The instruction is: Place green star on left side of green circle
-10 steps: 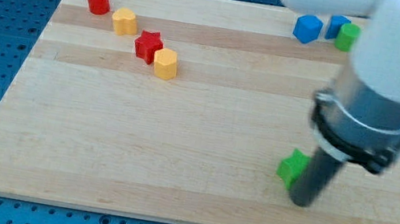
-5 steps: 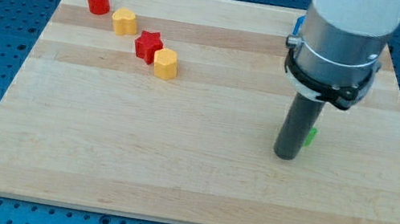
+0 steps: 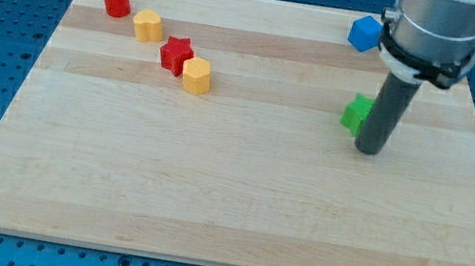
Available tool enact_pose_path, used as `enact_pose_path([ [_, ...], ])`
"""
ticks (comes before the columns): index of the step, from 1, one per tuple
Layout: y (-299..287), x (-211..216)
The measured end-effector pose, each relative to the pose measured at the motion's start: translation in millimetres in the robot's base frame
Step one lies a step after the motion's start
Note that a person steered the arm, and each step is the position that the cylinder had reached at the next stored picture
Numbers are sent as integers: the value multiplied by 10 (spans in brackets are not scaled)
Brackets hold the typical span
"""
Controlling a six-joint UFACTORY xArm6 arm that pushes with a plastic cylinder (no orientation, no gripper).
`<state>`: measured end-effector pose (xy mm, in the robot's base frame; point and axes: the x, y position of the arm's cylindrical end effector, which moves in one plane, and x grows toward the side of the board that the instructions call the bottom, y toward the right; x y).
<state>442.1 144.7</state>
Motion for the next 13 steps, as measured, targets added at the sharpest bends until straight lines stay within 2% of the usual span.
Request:
enact_pose_path([
  [1, 20, -407],
  [2, 21, -456],
  [3, -98, -225],
  [4, -425, -238],
  [6, -77, -894],
  [8, 17, -882],
  [10, 205, -1220],
  [12, 345, -957],
  [13, 353, -1143],
])
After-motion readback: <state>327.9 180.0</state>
